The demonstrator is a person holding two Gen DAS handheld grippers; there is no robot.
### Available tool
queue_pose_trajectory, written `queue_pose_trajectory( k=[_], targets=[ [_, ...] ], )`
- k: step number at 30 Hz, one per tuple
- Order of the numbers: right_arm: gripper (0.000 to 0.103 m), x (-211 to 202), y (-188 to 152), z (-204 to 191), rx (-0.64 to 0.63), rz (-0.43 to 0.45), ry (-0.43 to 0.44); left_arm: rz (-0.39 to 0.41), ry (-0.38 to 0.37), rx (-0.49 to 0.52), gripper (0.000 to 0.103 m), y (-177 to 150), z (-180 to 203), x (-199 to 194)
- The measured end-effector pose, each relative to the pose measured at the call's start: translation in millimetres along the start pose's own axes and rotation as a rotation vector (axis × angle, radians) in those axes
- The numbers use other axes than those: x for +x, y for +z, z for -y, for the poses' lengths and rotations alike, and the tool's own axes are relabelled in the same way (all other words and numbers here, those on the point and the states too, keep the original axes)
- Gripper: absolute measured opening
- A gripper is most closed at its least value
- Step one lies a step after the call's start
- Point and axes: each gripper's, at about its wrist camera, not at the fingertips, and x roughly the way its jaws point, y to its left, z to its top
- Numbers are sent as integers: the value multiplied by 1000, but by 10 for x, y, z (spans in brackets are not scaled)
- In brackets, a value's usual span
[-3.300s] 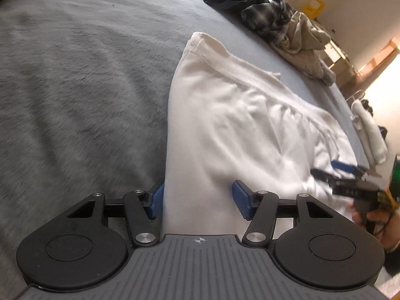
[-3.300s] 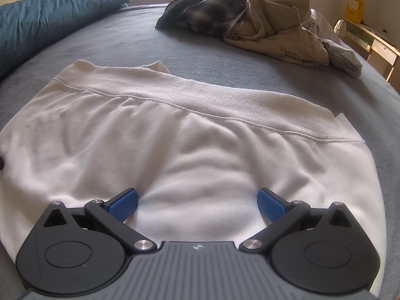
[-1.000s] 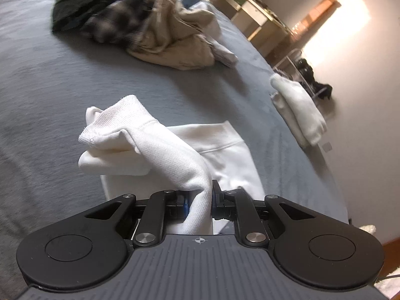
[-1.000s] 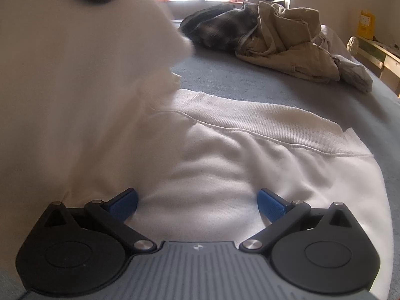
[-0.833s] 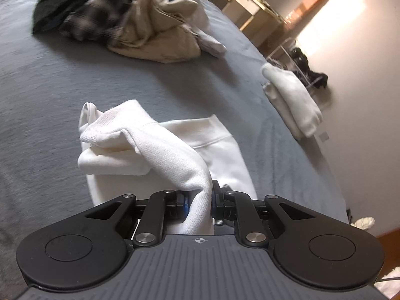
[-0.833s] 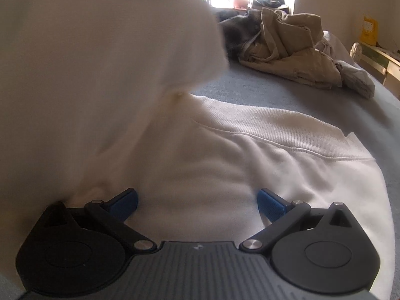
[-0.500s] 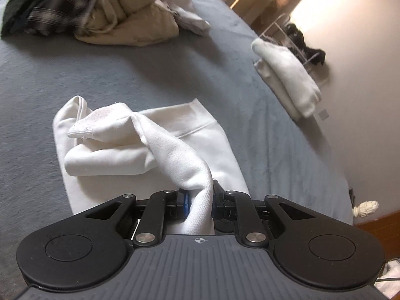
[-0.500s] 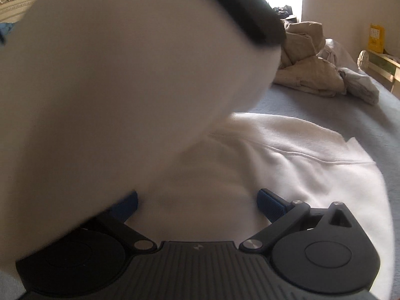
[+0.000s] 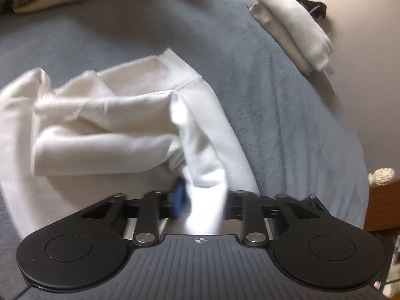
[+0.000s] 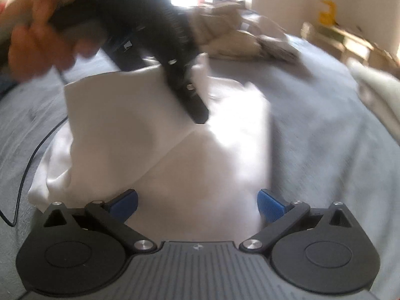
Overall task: Fold clothes
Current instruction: 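Lift the gripped edge with the left tool and fold it over the sweatshirt, then open the left tool and release the folded sweatshirt edge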
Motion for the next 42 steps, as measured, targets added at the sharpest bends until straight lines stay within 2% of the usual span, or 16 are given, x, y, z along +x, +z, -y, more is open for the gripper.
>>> queue_pose_trajectory(
  k=[2, 4, 7, 10, 14, 16, 20, 22, 24, 26, 30, 33, 36, 39, 41, 42],
  targets=[
    [103, -14, -39, 130, 93, -15, 10, 0, -75, -80, 84, 1, -73, 36],
    [103, -41, -83, 271, 195, -19, 33, 13, -174, -174, 101, 0, -154, 6],
    [103, -84, -133, 395, 311, -18, 71, 31, -269, -269, 103, -8, -245, -59],
    [103, -133, -132, 416, 339, -9, 80, 26, -339, -361, 103, -21, -344, -114],
    [103, -192, -107, 386, 326, 5, 87, 87, -398, -420, 103, -78, -420, -360],
    [103, -195, -134, 357, 332, -7, 87, 120, -378, -435, 103, -135, -480, -514],
    [103, -208, -163, 302, 331, -11, 98, 228, -248, -403, 103, -251, -707, -981],
    [103, -241, -172, 278, 334, -2, 118, 308, -146, -335, 103, -279, -811, -1257],
    [103, -268, -170, 255, 343, 7, 142, 364, 1, -235, 103, -317, -821, -1438],
    [103, -288, -161, 259, 376, 12, 165, 357, 93, -153, 103, -399, -813, -1516],
    [103, -298, -139, 383, 520, 32, 234, 289, 155, -16, 98, -626, -710, -1423],
    [103, -355, -140, 477, 625, 57, 298, 261, 220, 153, 95, -829, -495, -1307],
    [103, -410, -163, 554, 699, 68, 325, 260, 251, 367, 91, -1123, -247, -1229],
    [96, -416, -157, 601, 756, 63, 321, 262, 265, 574, 85, -1410, 6, -1137],
    [83, -422, -150, 627, 790, 59, 312, 262, 284, 695, 84, -1595, 135, -1051],
    [82, -441, -147, 633, 801, 59, 296, 258, 301, 742, 83, -1672, 180, -993]
  ],
)
